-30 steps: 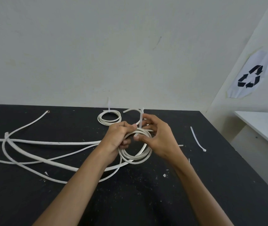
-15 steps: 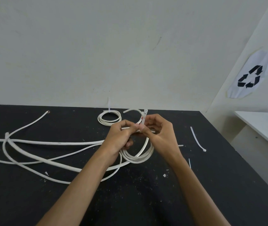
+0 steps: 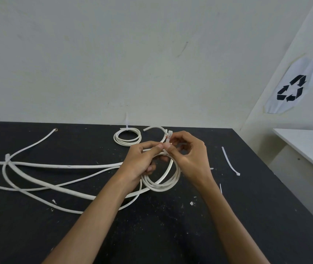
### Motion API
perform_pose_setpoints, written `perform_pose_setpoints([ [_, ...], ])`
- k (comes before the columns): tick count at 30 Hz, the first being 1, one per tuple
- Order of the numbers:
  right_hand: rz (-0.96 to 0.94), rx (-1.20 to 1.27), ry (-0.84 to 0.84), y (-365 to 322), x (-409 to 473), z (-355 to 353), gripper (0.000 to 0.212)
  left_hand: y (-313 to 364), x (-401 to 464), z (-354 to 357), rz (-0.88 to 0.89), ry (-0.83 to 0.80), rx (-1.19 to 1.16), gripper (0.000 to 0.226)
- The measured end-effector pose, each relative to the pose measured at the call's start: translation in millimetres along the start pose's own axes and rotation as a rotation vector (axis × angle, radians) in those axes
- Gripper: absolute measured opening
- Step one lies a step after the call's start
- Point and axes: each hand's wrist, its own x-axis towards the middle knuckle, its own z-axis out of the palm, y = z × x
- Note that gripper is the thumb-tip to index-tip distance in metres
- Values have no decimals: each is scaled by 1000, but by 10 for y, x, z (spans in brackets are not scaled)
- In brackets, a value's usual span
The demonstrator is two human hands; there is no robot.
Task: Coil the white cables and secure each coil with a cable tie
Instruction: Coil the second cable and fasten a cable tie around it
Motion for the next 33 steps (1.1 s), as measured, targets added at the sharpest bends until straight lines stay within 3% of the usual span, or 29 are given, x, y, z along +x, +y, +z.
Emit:
perform_pose_setpoints([
  [10,8,62,-12,-102,-42,25,30,-4,21,9,-21,33,-30,15],
  [14,3,52,-33,-95,-37,21,47,-9,25,-4,-43,46,-37,15],
  [33,-39,-8,7,-117,-50,-6,17,-45,14,21,-91,37,-63,18],
])
